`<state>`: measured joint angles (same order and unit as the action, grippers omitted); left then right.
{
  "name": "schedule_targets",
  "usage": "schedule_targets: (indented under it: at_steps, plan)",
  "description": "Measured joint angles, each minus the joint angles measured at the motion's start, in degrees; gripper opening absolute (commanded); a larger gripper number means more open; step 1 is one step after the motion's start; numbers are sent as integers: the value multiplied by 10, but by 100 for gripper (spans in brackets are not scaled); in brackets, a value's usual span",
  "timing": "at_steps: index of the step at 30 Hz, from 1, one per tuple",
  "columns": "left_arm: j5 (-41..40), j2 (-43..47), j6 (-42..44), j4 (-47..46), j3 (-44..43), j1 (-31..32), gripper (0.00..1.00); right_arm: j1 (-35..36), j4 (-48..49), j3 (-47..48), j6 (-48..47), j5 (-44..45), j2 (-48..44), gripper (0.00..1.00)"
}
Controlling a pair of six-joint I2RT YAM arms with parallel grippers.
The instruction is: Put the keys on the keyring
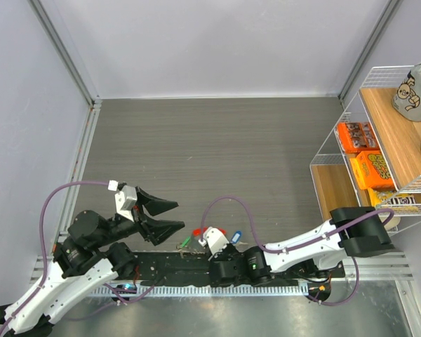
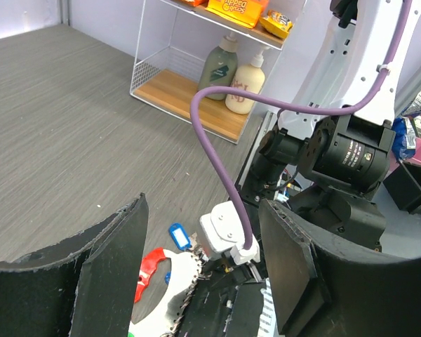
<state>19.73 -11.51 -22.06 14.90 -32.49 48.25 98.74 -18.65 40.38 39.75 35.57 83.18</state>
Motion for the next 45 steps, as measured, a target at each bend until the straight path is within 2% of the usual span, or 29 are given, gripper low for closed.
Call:
schedule_targets:
  at_steps: [7, 19, 24, 26, 35, 39, 45]
  plan:
    - [0, 0, 0, 0, 1, 0, 70, 5, -2, 0, 14, 4, 15, 34]
    - [0, 0, 0, 0, 1, 0, 71, 5, -5, 0, 29, 23, 24, 27]
    - [0, 0, 0, 0, 1, 0, 71, 5, -7, 0, 32, 29, 31, 17]
    - [0, 0, 0, 0, 1, 0, 71, 5, -7, 0, 34, 30, 31, 6]
    - [0, 0, 0, 0, 1, 0, 71, 6, -9, 1, 24, 36, 28, 6]
    - [1, -2, 0, 0, 1, 0, 71, 6, -25, 1, -9, 46, -13, 6]
    - [9, -6, -2, 0, 1, 0, 71, 2, -35, 1, -63, 56, -140, 6]
